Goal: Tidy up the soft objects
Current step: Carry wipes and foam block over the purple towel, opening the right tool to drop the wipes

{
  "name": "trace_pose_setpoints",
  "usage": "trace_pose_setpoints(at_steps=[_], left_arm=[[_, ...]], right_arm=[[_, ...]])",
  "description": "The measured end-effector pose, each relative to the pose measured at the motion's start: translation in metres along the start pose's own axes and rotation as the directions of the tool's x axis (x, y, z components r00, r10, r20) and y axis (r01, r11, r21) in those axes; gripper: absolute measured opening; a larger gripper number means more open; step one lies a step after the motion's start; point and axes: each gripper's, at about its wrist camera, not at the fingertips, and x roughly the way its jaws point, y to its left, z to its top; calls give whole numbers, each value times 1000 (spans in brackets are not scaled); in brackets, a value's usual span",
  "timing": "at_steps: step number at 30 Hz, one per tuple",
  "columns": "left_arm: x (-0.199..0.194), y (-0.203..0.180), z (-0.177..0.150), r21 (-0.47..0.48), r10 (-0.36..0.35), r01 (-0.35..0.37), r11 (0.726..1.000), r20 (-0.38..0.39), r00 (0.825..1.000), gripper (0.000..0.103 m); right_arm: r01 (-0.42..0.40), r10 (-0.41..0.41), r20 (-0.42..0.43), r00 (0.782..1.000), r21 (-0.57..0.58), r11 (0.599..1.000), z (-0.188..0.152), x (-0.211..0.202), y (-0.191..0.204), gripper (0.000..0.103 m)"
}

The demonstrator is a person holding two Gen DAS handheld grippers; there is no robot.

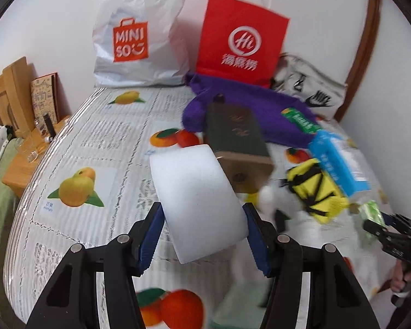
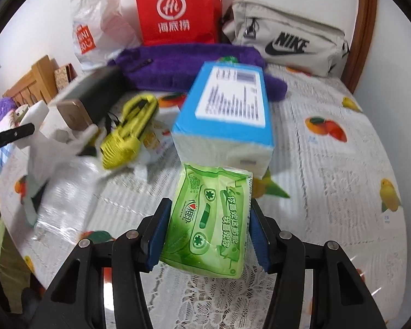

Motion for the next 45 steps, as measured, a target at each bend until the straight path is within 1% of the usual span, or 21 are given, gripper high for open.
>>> trace_pose_setpoints(at_steps=[4,8,13,19,26,33,37,42,45], left_arm=[[-18,-14,9,15,-43,43,999,24,999,56],[-23,-30,20,36,-71,70,997,21,997,56],[-18,-47,38,62,-83,82,995,14,996,57],[0,-56,61,57,-86,86,995,-5,996,57],[23,-63,92,63,-76,77,995,-24,997,57],[52,-65,116,61,-70,73,995,-52,996,59],[71,-61,129,44,-54,58,997,-75,996,59],[95,-58,146,37,-41,45,998,-98,994,59],[114,-55,156,16,-54,56,998,-120,991,59]], right_arm=[[2,-1,47,999,-19,1000,14,-18,3,54],[-9,11,81,997,-20,1000,31,-30,-2,54],[-12,15,117,993,-25,1000,53,-40,-7,54],[-25,30,146,989,-36,999,85,-38,-12,54],[-41,49,168,985,-51,998,128,-22,-16,54],[-70,76,154,985,-47,996,161,5,-19,54],[-66,74,141,987,-58,996,176,22,-20,55],[-71,77,98,992,-66,995,195,53,-26,55],[-82,86,77,993,-63,995,206,72,-29,55]])
